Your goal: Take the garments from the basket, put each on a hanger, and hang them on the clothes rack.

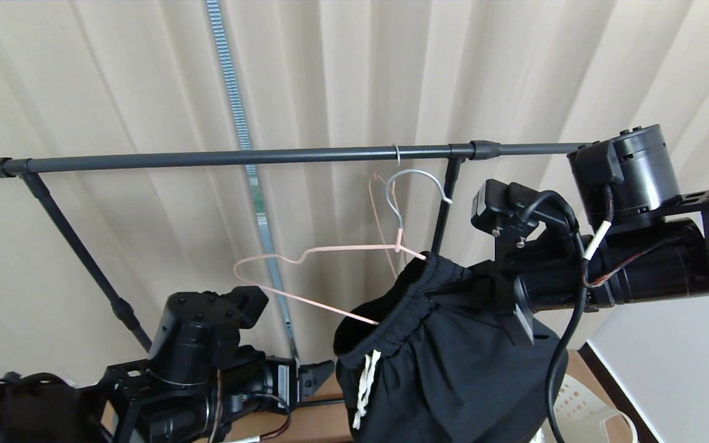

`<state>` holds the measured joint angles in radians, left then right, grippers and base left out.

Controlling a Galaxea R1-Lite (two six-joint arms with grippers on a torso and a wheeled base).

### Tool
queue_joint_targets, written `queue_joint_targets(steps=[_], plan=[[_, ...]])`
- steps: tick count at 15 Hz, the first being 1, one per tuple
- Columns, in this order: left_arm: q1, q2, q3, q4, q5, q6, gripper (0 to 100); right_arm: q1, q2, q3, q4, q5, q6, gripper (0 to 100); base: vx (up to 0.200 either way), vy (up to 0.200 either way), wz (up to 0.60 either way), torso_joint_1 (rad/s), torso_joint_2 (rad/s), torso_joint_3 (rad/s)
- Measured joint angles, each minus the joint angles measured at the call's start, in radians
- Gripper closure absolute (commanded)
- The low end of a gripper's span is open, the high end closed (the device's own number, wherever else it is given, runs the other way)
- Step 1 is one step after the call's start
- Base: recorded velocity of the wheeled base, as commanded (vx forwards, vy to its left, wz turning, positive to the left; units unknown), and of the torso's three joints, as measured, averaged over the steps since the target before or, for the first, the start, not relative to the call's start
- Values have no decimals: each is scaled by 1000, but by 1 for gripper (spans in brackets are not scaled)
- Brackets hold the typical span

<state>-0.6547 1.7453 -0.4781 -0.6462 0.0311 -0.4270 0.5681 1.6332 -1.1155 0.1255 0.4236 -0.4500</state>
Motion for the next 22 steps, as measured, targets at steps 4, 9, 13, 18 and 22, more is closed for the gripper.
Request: queue_joint_targets(steps=[4, 9, 13, 18, 22], plan=[[3, 130, -66, -93, 39, -31, 0, 6, -4, -3, 0, -2, 34, 100, 0, 0, 0, 0, 0, 0], [16, 173, -117, -104, 45, -33, 0, 23, -3, -2, 1, -18, 53, 100, 0, 0, 0, 0, 0, 0], [39, 174, -120, -124, 53, -34, 0, 24, -3, 2, 2, -20, 52, 100, 0, 0, 0, 0, 0, 0], [6, 182, -127, -130, 59, -30, 0, 48, -5, -2, 1, -19, 89, 100, 0, 0, 0, 0, 0, 0], [-62, 208, -87, -130, 60, -22, 0, 58, -3, -4, -53, -19, 125, 100, 0, 0, 0, 0, 0, 0]])
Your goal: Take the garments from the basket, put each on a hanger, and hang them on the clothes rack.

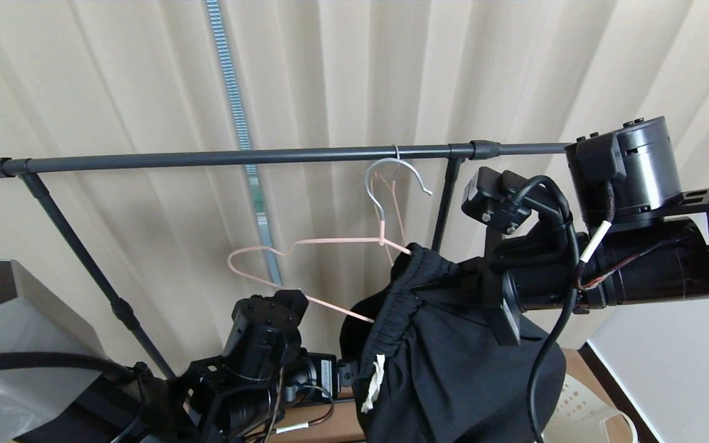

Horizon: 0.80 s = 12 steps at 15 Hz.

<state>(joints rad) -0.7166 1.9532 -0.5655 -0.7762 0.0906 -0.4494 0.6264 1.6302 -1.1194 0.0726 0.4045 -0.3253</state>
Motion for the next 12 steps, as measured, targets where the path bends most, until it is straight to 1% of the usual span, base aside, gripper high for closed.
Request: queue_joint_targets(steps=[2, 6, 7, 12], plan=[[-15, 4, 18, 1, 0, 3, 0, 1, 0, 1, -2, 1, 20, 100, 0, 0, 0, 0, 0, 0], [-22, 18, 23, -1, 0, 6, 0, 1, -11, 4, -3, 3, 23, 100, 0, 0, 0, 0, 0, 0], [-23, 23, 23, -4, 3, 6, 100, 1, -15, 5, -3, 3, 23, 100, 0, 0, 0, 0, 0, 0], [-14, 42, 26, -52, 33, 7, 100, -9, -21, 8, -3, 2, 22, 100, 0, 0, 0, 0, 0, 0]])
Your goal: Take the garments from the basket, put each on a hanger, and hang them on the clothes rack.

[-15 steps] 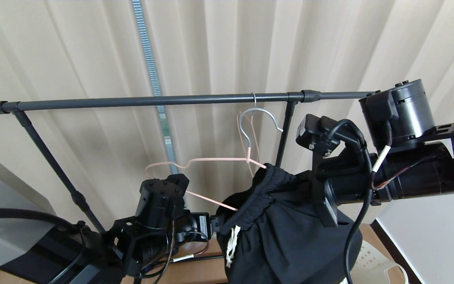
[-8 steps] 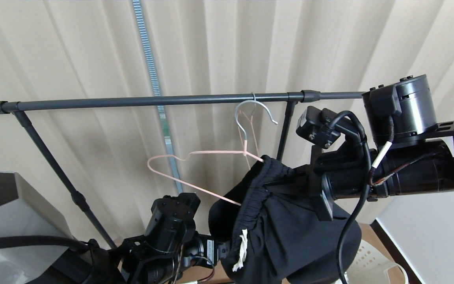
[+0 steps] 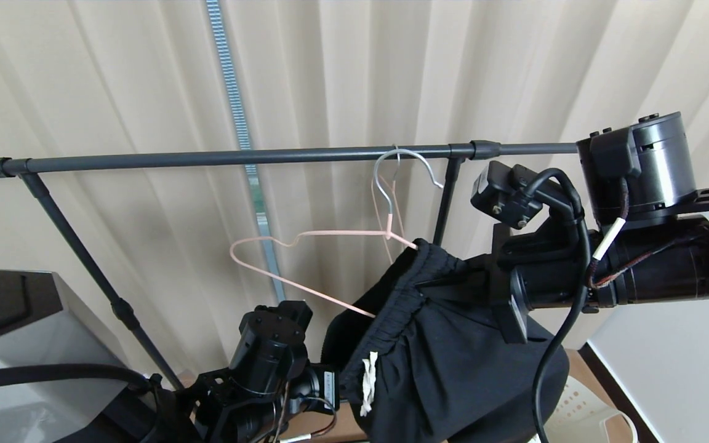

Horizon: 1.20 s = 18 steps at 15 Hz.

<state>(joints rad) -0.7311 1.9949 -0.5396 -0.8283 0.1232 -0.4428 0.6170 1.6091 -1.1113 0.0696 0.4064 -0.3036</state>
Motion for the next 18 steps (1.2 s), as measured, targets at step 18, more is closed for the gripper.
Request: queue_joint_targets(steps=[18], plan=[[112, -203, 58, -24, 59, 133, 100, -64, 29, 34, 4, -8, -174, 100, 0, 0, 0, 0, 0, 0]])
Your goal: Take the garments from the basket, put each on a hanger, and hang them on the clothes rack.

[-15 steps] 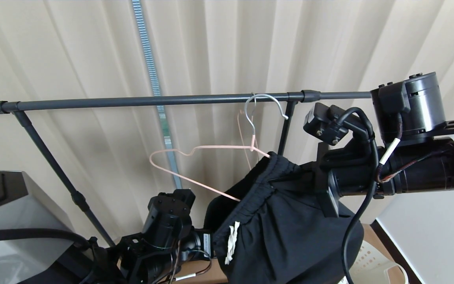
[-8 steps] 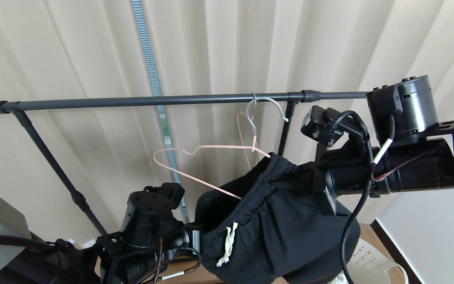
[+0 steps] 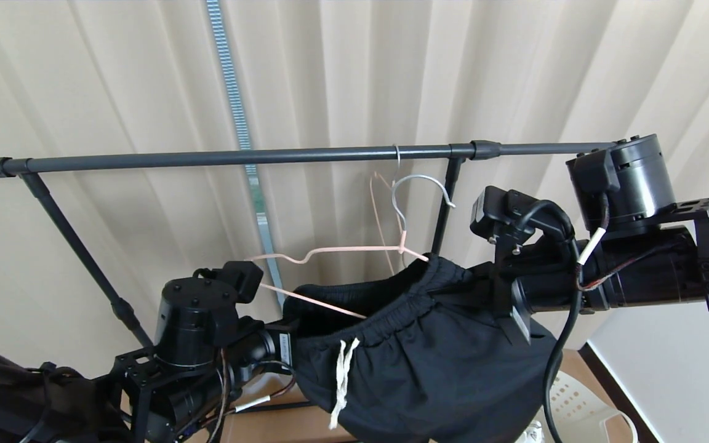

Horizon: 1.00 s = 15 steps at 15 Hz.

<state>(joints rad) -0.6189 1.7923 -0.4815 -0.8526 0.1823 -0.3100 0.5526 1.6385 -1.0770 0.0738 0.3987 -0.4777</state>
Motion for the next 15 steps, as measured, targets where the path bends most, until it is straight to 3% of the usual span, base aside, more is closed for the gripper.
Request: queue_joint_targets(steps=[15], plan=[[166, -105, 59, -4, 1, 30, 100, -25, 32, 20, 1, -53, -65, 100, 0, 0, 0, 0, 0, 0]])
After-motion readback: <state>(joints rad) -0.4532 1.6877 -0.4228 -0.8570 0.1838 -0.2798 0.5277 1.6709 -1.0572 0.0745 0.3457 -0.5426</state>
